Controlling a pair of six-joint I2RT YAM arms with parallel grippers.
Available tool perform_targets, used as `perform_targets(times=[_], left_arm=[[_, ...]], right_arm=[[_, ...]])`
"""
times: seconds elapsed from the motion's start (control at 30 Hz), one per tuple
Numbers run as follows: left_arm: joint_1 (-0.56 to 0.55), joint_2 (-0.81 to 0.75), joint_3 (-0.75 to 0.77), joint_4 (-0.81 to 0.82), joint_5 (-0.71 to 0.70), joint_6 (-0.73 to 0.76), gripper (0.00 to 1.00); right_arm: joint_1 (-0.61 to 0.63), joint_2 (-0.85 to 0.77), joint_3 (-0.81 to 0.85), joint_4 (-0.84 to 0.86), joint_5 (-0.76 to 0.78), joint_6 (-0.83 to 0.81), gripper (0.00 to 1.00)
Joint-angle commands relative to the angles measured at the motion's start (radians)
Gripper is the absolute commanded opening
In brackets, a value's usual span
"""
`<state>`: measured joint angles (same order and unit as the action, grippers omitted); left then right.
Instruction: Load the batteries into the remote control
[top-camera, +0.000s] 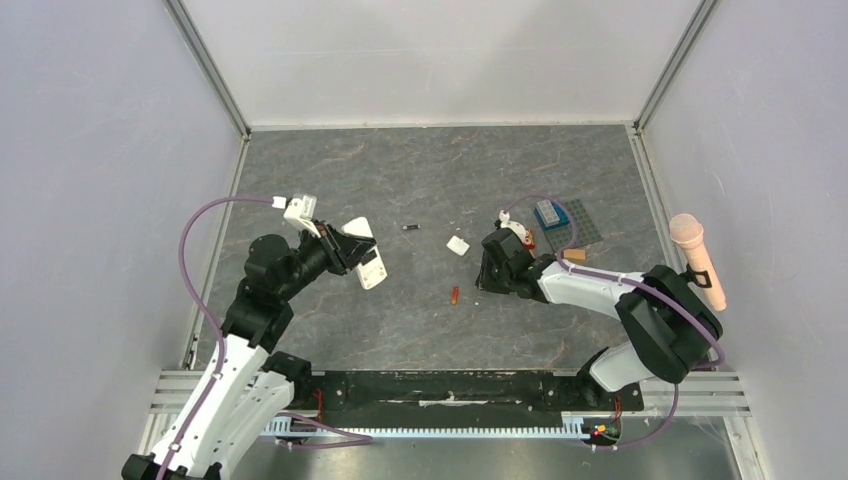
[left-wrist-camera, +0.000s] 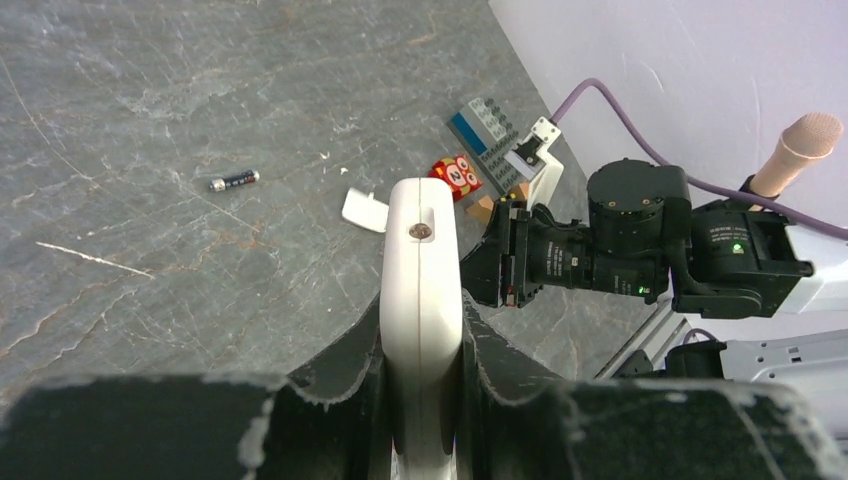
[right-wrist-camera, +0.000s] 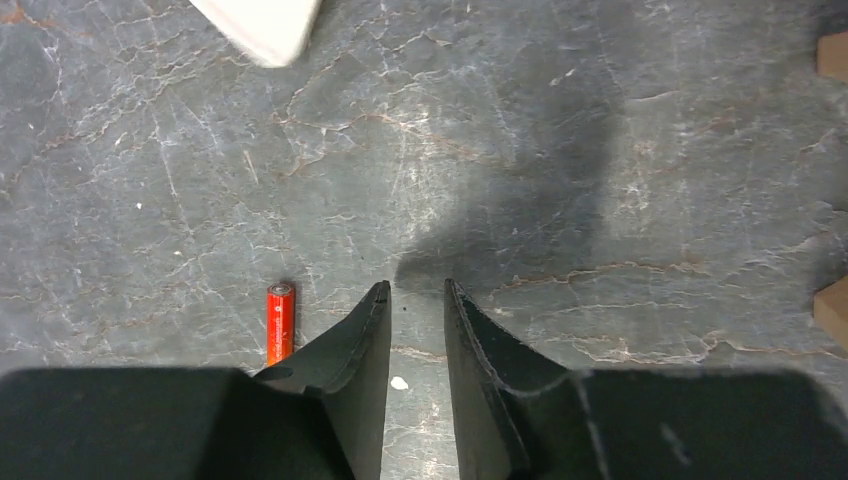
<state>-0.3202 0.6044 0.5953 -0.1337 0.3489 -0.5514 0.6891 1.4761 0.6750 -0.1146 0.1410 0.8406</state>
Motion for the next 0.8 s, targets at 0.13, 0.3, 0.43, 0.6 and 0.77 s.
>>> perform_targets(times=[0.13,0.3,0.43,0.6,0.77], left_arm=[[0.003,0.029,0.044,-0.014,0.027,0.029,0.02],[0.003,0.063,0.055,-0.065,-0.032,0.023,0.02],[0.003,0.074,0.044,-0.072,-0.035,0.003,0.02],[0.003,0.058,0.027,-0.084,-0.049,-0.003,0.02],[0.003,0.050,0.027,-0.106,-0.065,0.010,0.02]], right_arm=[[-0.003,-0.016,0.054,-0.028,0.040,-0.079,0.36],[0.057,0.004,0.103,-0.052,0.051,-0.083,0.48],[0.135,0.062,0.166,-0.082,0.127,-0.057,0.52],[0.194,0.148,0.248,-0.152,0.197,-0.002,0.50],[0.225,0.203,0.302,-0.229,0.263,0.042,0.42]])
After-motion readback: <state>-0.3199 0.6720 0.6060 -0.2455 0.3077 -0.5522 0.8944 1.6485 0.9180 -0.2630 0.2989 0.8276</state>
